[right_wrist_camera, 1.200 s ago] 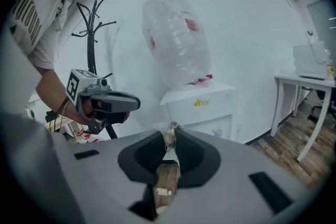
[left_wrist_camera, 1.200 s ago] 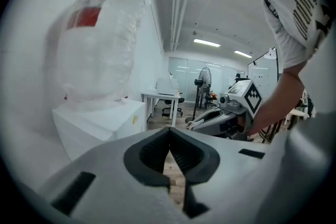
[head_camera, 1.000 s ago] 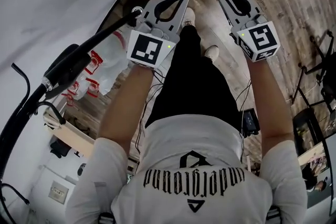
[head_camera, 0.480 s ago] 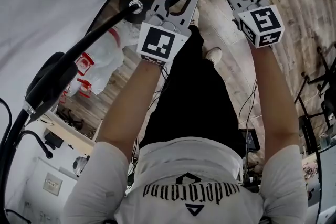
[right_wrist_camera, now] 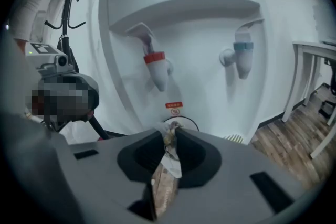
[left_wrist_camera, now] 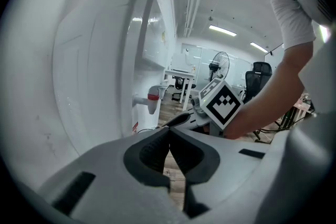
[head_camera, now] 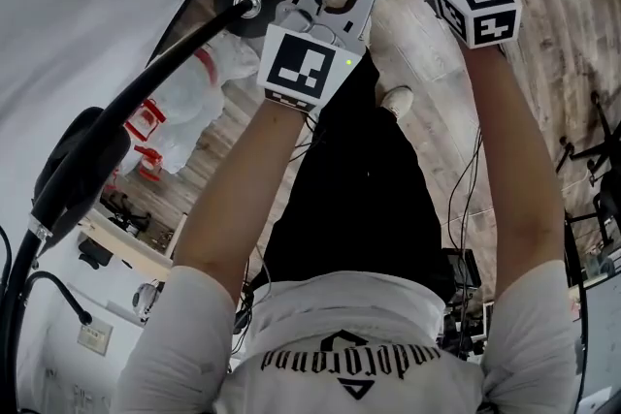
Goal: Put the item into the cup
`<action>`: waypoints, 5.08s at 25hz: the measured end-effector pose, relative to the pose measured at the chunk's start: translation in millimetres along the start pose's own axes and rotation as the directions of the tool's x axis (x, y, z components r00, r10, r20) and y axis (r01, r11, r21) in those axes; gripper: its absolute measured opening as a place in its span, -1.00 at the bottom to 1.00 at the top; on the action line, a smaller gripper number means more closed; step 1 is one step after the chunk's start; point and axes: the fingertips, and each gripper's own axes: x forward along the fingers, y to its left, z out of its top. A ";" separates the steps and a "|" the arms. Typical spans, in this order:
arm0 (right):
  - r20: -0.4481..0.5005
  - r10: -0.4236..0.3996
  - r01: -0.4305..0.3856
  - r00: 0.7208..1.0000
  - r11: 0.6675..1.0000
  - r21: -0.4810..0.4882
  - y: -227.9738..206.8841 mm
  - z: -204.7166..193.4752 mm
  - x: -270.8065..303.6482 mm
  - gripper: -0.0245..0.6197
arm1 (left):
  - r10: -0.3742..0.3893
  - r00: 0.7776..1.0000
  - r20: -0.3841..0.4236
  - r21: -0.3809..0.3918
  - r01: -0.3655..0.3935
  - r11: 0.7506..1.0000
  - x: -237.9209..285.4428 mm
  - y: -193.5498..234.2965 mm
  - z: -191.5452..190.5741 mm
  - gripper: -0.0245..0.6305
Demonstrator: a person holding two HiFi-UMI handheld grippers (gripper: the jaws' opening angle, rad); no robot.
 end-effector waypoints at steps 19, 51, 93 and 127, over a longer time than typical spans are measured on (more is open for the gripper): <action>-0.058 -0.028 0.029 0.998 0.999 0.021 -4.1 -6.3 15.4 -0.26 | -0.008 1.000 -0.013 -0.014 0.008 1.000 -10.1 1.0 -1.9 -0.90; 0.281 -0.035 0.062 0.959 0.994 -0.088 210.3 179.6 -433.7 -0.91 | 0.016 0.977 0.215 0.149 -0.049 0.988 -249.7 -233.4 262.6 -0.90; 0.537 -0.130 0.241 0.834 0.960 -0.142 492.9 207.1 -600.1 -0.91 | -0.201 0.942 0.268 0.280 0.124 0.952 -563.2 -338.5 288.0 -0.90; 0.507 -0.239 0.325 0.828 0.942 -0.087 707.6 156.8 -637.6 -0.91 | -0.266 0.895 0.358 0.254 0.180 0.950 -756.0 -358.3 218.8 -0.91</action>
